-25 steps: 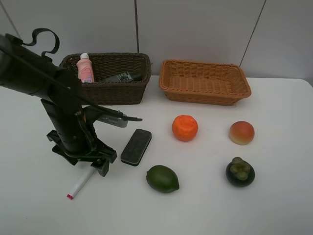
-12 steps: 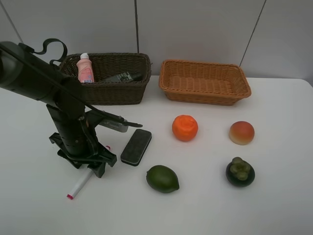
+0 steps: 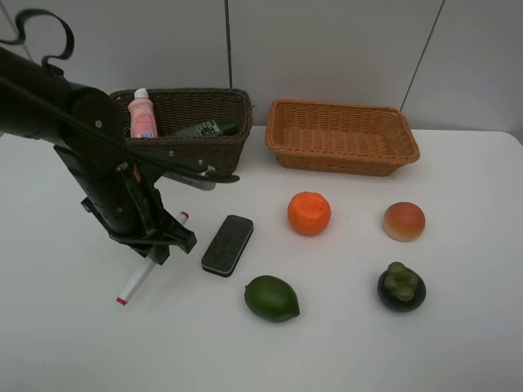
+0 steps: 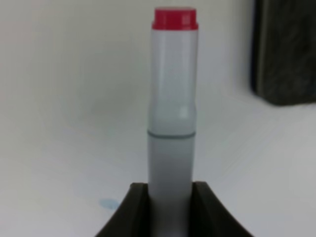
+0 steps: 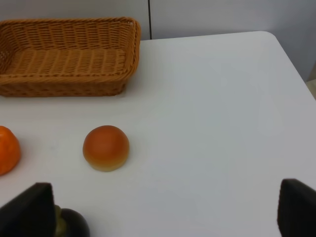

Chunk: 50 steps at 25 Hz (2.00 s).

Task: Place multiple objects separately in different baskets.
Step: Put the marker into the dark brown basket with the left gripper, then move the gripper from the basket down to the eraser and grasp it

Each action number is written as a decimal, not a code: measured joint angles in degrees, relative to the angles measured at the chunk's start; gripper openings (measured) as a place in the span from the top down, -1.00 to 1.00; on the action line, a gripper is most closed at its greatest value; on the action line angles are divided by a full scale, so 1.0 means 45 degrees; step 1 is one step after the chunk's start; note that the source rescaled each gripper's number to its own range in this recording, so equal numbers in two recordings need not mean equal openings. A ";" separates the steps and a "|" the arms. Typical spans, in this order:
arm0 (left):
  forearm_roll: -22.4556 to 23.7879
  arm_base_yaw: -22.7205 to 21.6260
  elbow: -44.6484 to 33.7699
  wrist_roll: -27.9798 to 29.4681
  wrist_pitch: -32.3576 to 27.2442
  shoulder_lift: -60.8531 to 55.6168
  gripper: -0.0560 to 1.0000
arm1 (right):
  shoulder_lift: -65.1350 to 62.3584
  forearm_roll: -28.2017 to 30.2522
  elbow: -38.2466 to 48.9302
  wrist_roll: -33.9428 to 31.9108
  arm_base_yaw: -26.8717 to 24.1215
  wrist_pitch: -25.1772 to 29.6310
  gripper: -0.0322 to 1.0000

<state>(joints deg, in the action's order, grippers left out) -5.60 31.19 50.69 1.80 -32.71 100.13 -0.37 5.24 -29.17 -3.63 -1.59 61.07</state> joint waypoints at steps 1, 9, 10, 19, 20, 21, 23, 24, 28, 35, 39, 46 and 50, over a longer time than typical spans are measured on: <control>-0.0031 -0.0086 0.0303 0.0001 0.0000 -0.0488 0.88 | 0.0000 0.0000 0.0000 0.0000 0.0000 0.0000 -0.97; -0.0071 -0.2274 0.3801 0.0114 0.2416 -0.1559 0.88 | 0.0000 0.0000 0.0000 0.0000 0.0000 0.0000 -0.97; -0.0071 -0.2571 0.4240 0.0163 0.2824 -0.1227 0.88 | 0.0000 0.0000 0.0000 0.0000 0.0000 0.0000 -0.97; -0.0011 -0.3447 0.6676 0.0203 0.5401 0.2659 0.82 | 0.0000 0.0000 0.0000 0.0000 0.0000 0.0000 -0.97; 0.0050 -0.3447 0.6747 0.0169 0.5625 0.2930 0.69 | 0.0000 0.0000 0.0000 0.0000 0.0000 0.0000 -0.97; 0.0085 -0.3447 0.6770 0.0141 0.5798 0.3140 0.44 | 0.0000 0.0000 0.0000 0.0000 0.0000 0.0000 -0.97; 0.0118 -0.3447 0.6770 0.0119 0.5892 0.3359 -0.23 | 0.0000 0.0000 0.0000 0.0000 0.0000 0.0000 -0.97; 0.0118 -0.3447 0.6770 0.0119 0.5895 0.3383 -0.56 | 0.0000 0.0000 0.0000 0.0000 0.0000 0.0000 -0.97; 0.0118 -0.3447 0.6881 0.0119 0.5463 0.3316 -0.96 | 0.0000 0.0000 0.0000 0.0000 0.0000 0.0000 -0.97; -0.0486 -0.3412 0.8045 0.0234 -0.0310 0.2208 -1.00 | 0.0000 0.0000 0.0000 0.0000 0.0000 0.0000 -0.97; -0.0848 -0.3160 0.8373 0.0249 -0.4069 0.1436 -1.00 | 0.0000 0.0000 0.0000 0.0000 0.0000 0.0000 -0.97; -0.0909 -0.1075 0.8373 0.0408 -0.6449 0.1527 -1.00 | 0.0000 0.0000 0.0000 0.0000 0.0000 0.0000 -0.97; -0.1009 0.0199 0.8373 0.1395 -0.6474 0.2193 -1.00 | 0.0000 0.0000 0.0000 0.0000 0.0000 0.0000 -0.97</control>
<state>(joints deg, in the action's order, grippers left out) -10.14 32.08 88.37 8.08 -61.84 110.00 -0.37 5.24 -29.17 -3.63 -1.59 61.07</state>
